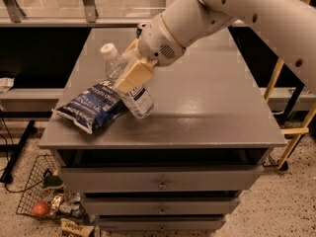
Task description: Move blue plastic bottle near blue chip bag
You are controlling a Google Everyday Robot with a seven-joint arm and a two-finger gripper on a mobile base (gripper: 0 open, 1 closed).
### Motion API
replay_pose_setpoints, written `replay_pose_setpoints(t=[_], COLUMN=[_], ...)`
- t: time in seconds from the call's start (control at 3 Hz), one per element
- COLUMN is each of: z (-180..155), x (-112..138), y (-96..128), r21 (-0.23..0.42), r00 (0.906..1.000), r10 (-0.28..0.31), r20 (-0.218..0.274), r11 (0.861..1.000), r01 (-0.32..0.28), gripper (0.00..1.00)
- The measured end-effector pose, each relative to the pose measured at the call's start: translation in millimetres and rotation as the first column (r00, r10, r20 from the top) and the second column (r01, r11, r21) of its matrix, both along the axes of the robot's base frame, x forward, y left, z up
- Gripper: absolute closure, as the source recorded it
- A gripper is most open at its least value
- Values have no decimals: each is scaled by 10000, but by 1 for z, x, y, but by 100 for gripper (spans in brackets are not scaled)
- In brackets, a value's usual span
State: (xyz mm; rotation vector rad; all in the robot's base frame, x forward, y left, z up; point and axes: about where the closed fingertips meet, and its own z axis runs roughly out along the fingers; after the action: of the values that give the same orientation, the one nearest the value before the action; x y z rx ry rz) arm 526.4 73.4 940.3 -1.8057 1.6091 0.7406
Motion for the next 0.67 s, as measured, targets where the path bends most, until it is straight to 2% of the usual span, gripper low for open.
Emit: replay_pose_setpoints(t=[0.33, 0.67], z=[18, 29], x=[3, 4], y=[-2, -4], r21=[152, 404], r00=[9980, 9950], r10=[-143, -308], r20=[616, 950], r11=[9998, 9988], r01=[134, 270], gripper=[100, 100])
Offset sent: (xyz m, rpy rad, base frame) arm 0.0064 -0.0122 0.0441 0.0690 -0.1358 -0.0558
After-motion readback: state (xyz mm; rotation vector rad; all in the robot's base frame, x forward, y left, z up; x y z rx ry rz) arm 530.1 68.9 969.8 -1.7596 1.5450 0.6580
